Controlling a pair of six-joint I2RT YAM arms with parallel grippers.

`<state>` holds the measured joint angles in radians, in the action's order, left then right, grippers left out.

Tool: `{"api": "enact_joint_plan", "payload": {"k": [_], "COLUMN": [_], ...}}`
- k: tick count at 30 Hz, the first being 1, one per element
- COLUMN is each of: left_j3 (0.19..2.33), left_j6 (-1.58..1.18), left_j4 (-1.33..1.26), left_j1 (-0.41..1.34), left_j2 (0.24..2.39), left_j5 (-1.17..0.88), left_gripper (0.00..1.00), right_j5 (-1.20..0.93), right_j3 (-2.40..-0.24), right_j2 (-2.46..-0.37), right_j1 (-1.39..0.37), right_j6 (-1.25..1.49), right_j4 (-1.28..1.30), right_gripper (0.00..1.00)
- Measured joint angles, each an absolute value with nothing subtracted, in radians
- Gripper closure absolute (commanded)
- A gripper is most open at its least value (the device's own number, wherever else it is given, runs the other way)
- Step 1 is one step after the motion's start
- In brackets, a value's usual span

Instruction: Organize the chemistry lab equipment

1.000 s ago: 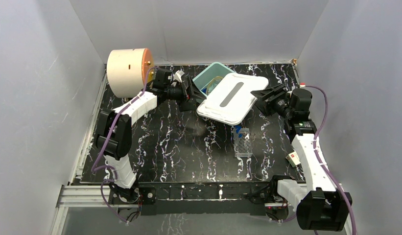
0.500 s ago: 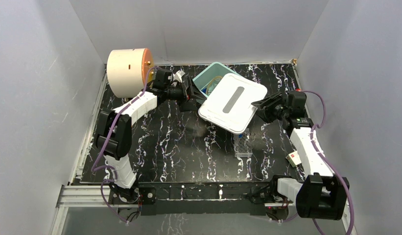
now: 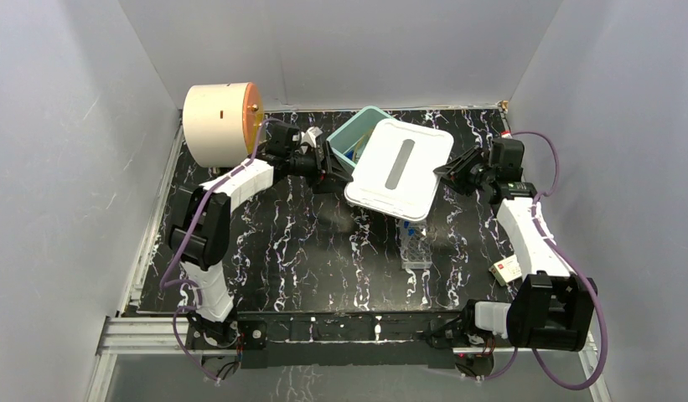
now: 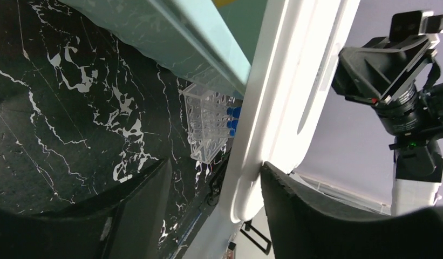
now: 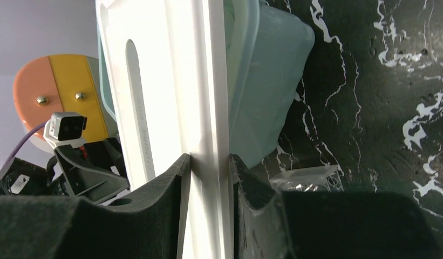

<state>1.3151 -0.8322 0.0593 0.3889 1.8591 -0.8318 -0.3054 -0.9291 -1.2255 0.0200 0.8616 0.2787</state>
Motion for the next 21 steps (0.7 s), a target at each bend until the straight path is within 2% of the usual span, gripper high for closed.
{"api": "enact_joint_plan", "payload": {"k": [6,21], "left_j3": [1.315,1.349], "left_j6": [-0.823,-0.804], "left_j4": [0.058,0.067], "left_j1": [0.397,0.443], "left_j2": [1.869,1.888], "left_j5": [-0.844,-0.854], "left_gripper": [0.55,0.55], "right_j5": [-0.31,-0.344], "right_j3": [-1.009,-1.235], "right_j2": [-1.288,-1.567], "right_j1": [0.009,-0.042], "right_j6": [0.761,0.528], "right_j4": [0.281,0.221], "right_gripper": [0.78,0.73]}}
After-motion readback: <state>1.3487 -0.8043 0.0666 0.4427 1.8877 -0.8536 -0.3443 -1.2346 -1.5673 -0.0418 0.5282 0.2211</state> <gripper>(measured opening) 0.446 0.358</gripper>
